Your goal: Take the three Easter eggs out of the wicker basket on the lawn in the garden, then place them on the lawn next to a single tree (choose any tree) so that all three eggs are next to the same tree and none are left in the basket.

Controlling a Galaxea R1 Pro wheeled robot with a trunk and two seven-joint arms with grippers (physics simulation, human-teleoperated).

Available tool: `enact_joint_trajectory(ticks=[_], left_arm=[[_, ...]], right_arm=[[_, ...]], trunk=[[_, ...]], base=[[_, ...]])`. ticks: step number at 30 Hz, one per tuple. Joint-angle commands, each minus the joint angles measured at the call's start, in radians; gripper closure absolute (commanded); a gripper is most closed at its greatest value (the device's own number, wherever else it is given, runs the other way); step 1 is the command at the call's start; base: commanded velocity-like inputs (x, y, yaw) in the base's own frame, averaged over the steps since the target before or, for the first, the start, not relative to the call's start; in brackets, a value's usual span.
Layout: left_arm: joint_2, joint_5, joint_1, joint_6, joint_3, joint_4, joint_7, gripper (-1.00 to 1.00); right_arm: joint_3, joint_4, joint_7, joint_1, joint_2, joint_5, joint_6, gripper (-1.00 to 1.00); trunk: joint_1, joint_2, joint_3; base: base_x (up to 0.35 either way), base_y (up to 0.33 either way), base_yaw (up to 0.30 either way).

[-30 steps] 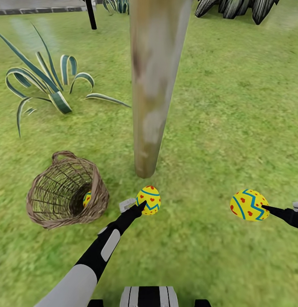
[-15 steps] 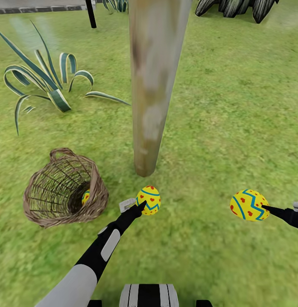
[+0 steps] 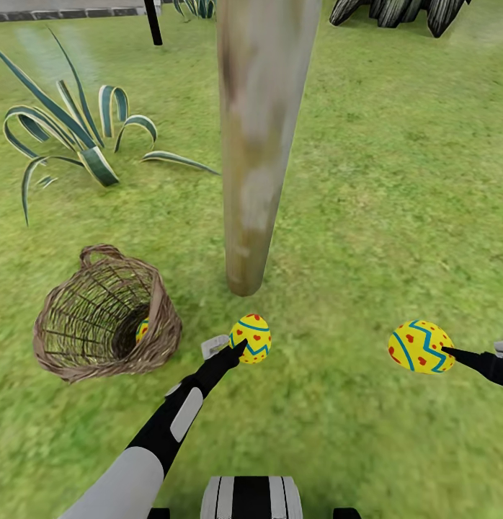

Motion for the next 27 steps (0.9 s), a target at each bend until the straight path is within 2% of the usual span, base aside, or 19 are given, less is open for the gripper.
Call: enact_joint_trajectory(ticks=[1, 3, 17, 27], left_arm=[[0.000, 0.009, 0.000, 0.002, -0.001, 0.000, -0.002, 1.00], [0.000, 0.009, 0.000, 0.002, -0.001, 0.000, -0.002, 1.00], [0.000, 0.010, 0.003, 0.005, -0.001, -0.014, -0.075, 1.00], [0.000, 0.011, 0.003, 0.005, 0.000, -0.014, -0.079, 1.00]], right_arm=[[0.007, 0.000, 0.002, -0.001, -0.001, -0.011, 0.010, 1.00], [0.007, 0.000, 0.002, -0.001, -0.001, -0.011, 0.010, 1.00], [0.007, 0.000, 0.002, -0.001, -0.001, -0.011, 0.010, 1.00], [0.007, 0.000, 0.002, -0.001, -0.001, -0.011, 0.010, 1.00]], trunk=[[0.004, -0.007, -0.004], [0.011, -0.021, -0.010], [0.011, -0.021, -0.010], [0.011, -0.021, -0.010]], base=[[0.000, 0.000, 0.000], [0.000, 0.000, 0.000], [0.000, 0.000, 0.000], [0.211, 0.000, 0.000]])
